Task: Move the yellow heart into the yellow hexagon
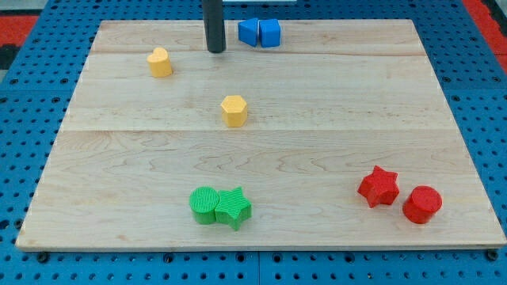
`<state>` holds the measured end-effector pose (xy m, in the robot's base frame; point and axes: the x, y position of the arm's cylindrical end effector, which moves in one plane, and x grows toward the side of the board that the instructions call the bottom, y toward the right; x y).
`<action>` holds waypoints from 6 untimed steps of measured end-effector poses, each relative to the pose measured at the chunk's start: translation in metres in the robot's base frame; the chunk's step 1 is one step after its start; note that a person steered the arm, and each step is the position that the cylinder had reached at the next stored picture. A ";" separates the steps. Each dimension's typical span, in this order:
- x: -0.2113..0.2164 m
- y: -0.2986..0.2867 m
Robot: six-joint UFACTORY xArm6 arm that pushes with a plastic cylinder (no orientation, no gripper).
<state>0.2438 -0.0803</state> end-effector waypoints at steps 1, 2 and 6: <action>-0.007 -0.072; 0.022 -0.079; 0.026 -0.071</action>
<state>0.2700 -0.1514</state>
